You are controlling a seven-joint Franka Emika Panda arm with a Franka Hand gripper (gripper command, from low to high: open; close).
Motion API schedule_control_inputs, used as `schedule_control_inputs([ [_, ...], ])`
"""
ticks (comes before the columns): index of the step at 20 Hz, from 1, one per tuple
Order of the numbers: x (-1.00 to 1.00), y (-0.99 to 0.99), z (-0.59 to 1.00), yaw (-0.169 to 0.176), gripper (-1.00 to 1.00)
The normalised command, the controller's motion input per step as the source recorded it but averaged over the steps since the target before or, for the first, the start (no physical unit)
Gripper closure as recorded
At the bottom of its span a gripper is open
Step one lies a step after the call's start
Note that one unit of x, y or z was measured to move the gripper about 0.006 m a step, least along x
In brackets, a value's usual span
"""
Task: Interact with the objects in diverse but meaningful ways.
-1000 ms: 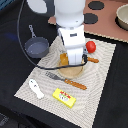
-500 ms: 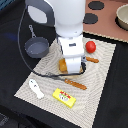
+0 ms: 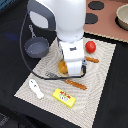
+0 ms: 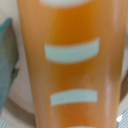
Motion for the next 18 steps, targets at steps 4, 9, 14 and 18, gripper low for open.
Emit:
schedule_control_inputs([
  [4, 0.72, 0.37, 0.97, 0.0, -1.0],
  [9, 0.71, 0.49, 0.69, 0.001, -1.0],
  [14, 0.51, 0.6, 0.31, 0.047, -1.0],
  [18, 0.36, 0.56, 0.12, 0.044, -1.0],
])
